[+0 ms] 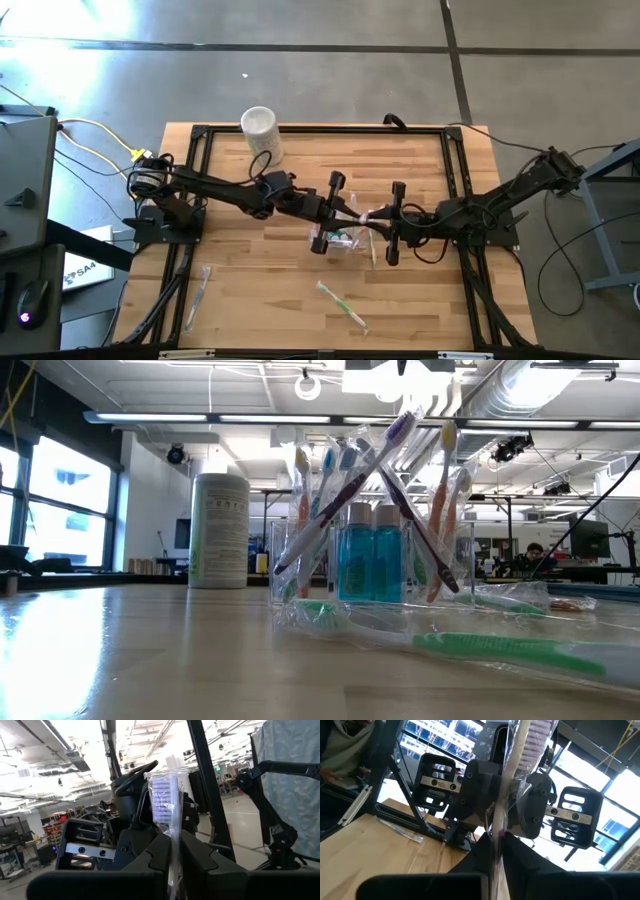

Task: Pick & Place toothbrushing station
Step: Put the violet toothbrush into the right section of the transparent organizer

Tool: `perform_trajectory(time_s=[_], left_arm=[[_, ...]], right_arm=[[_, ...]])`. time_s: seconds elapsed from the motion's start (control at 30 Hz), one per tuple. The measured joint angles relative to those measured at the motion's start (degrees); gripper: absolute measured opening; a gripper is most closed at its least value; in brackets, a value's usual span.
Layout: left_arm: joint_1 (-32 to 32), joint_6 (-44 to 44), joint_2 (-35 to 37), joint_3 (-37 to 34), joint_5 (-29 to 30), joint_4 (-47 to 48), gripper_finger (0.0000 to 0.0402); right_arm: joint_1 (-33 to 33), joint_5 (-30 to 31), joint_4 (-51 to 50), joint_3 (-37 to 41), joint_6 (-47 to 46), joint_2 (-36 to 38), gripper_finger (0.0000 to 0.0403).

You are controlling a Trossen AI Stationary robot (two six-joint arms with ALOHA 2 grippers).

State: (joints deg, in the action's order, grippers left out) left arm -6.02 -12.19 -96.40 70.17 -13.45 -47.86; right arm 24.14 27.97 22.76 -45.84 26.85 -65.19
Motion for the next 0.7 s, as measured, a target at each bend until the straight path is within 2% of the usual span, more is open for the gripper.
perform_trajectory(time_s=[0.2, 0.57, 0.7], left_arm=[[0.04, -4.06, 0.00, 0.00, -2.15, 0.09, 0.0031], [0.07, -4.02, 0.00, 0.00, -3.66, 0.46, 0.0033], [0.00, -4.02, 0.02, 0.04, -4.16, 1.37, 0.0066]], right_arm=[[0.04, 0.00, -0.20, 0.00, 0.02, 0.00, 0.0015], [0.15, 0.12, -0.35, 0.00, 0.02, 0.00, 0.0015], [0.83, 0.62, -0.52, 0.00, 0.22, -0.02, 0.0015]])
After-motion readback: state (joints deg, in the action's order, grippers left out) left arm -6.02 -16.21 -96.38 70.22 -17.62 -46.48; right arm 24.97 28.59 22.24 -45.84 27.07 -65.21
